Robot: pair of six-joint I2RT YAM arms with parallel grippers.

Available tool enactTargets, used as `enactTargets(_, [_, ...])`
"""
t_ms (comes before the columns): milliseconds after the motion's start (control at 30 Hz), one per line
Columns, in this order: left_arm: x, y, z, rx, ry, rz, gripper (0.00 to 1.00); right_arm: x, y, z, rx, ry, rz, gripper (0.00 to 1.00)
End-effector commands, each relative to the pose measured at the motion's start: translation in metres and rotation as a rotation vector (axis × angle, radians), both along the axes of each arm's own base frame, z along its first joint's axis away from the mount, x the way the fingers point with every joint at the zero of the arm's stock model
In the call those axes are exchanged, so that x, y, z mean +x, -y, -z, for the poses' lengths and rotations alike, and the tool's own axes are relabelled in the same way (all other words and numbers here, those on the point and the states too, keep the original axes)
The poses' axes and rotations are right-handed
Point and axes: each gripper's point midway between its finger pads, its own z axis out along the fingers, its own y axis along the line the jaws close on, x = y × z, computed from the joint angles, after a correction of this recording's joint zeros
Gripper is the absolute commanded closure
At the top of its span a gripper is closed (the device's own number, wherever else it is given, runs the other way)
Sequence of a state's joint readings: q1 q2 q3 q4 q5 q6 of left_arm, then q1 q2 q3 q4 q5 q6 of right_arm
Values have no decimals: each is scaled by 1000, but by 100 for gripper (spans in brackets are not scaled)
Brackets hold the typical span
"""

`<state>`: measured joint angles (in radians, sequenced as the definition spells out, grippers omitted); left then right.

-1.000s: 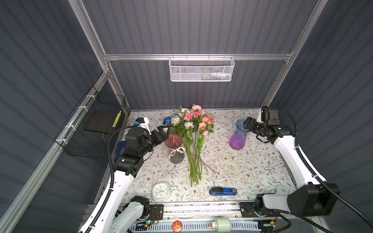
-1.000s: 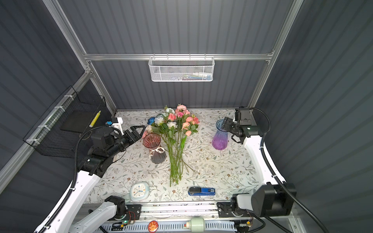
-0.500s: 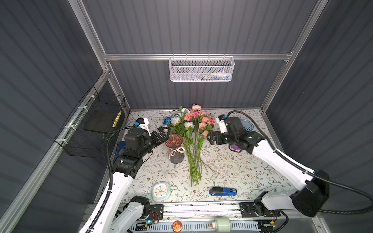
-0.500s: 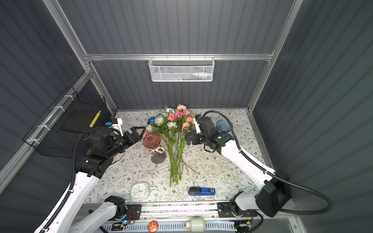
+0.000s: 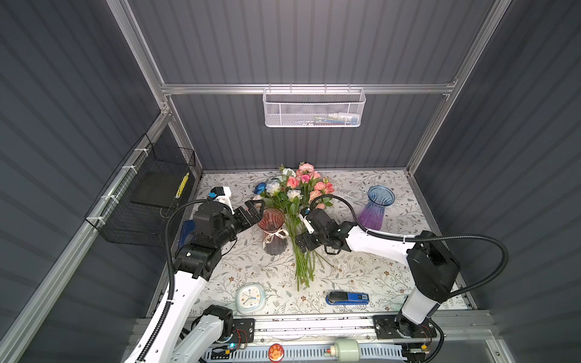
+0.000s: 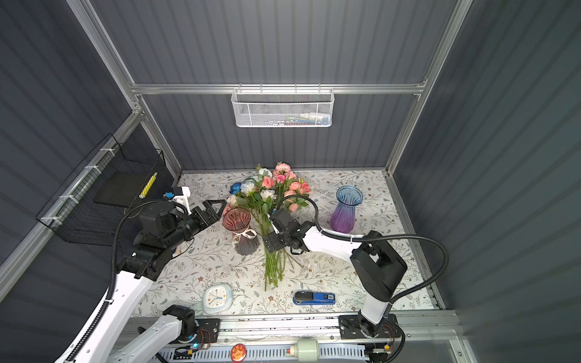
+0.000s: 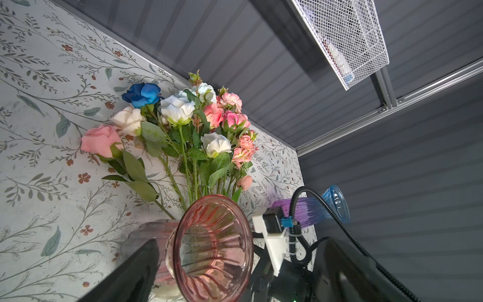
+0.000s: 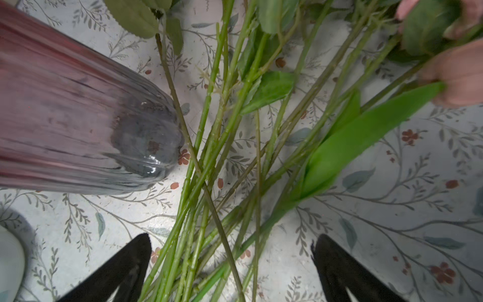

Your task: Arrange the flowers into the vase

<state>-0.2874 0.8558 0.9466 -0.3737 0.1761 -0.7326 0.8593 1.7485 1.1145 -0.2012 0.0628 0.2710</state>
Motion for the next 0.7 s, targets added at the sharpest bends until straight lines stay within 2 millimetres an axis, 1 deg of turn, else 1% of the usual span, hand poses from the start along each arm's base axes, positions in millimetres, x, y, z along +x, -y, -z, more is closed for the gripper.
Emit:
enactTargets(0, [-4,-1,9,15,-15,0,0,3,-8,9,-34,53,5,1])
enactTargets(167, [-4,-2,12,16,-21,-3,0,4,-11,23,-89,84,35,1])
enactTargets(300, [-3,-2,13,19,-23,-6,0,7,-8,33,-157,120,69,1])
enactTargets(433, [-3,-2,13,16,-25,-7,0,15,4,47,-255,120,141,1])
enactTargets(567, [-3,-1,13,12,-26,-6,1,17,13,57,-280,97,191,1])
enactTargets(667, [-4,-2,11,7,-23,-7,1,20,22,61,-270,76,246,7])
